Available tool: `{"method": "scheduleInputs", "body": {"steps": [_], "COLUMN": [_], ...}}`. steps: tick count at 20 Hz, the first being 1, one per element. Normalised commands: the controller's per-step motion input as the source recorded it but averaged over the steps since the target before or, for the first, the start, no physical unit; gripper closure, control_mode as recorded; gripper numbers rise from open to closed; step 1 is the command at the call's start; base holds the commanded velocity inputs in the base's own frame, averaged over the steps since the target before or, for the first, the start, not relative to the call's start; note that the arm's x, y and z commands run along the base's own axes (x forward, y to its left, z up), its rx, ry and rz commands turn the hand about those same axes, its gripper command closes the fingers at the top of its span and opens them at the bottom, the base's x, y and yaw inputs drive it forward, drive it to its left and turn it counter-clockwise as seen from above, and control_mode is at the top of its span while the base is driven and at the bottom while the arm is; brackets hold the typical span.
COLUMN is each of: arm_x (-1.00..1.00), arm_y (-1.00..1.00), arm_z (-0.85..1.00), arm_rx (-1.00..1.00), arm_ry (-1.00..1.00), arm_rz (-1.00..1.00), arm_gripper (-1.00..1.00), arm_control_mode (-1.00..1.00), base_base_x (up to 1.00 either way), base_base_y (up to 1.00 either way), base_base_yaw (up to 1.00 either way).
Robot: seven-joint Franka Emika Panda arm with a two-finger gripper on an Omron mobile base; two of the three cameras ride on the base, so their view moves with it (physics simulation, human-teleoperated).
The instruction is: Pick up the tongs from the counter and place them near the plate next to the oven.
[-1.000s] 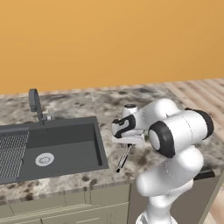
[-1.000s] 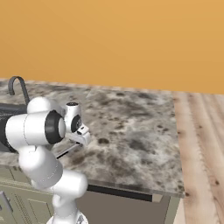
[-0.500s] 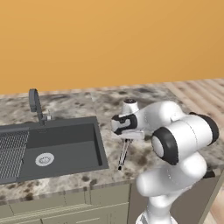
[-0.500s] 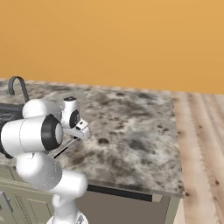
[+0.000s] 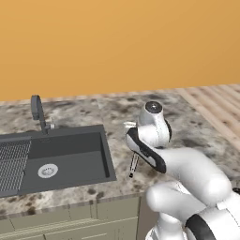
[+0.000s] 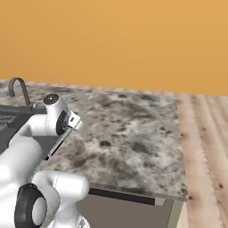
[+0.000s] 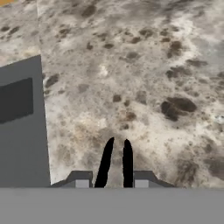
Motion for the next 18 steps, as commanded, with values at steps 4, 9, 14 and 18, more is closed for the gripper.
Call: {"method": "scheduleInputs", "body": {"steps": [4,9,14,18], "arm_x": [-0.44,0.0,-0.08,0.0], "arm_y": [-0.13,0.0,0.0,0.0], "arm_z": [0.84,0.01,0.0,0.0], "arm_rx": [0.0,0.0,0.04,0.0], "arm_ry": [-0.41,-0.01,0.0,0.0], "arm_rz": [0.0,0.0,0.05,0.0], "arm_gripper": [1.0,1.0,1.0,1.0], "arm_control_mode": [-1.0,-1.0,-1.0,1.0], "base_base_x": [0.0,0.0,0.0,-0.51], "base_base_y": [0.0,0.0,0.0,0.05], "base_base_yaw": [0.0,0.0,0.0,0.54]}}
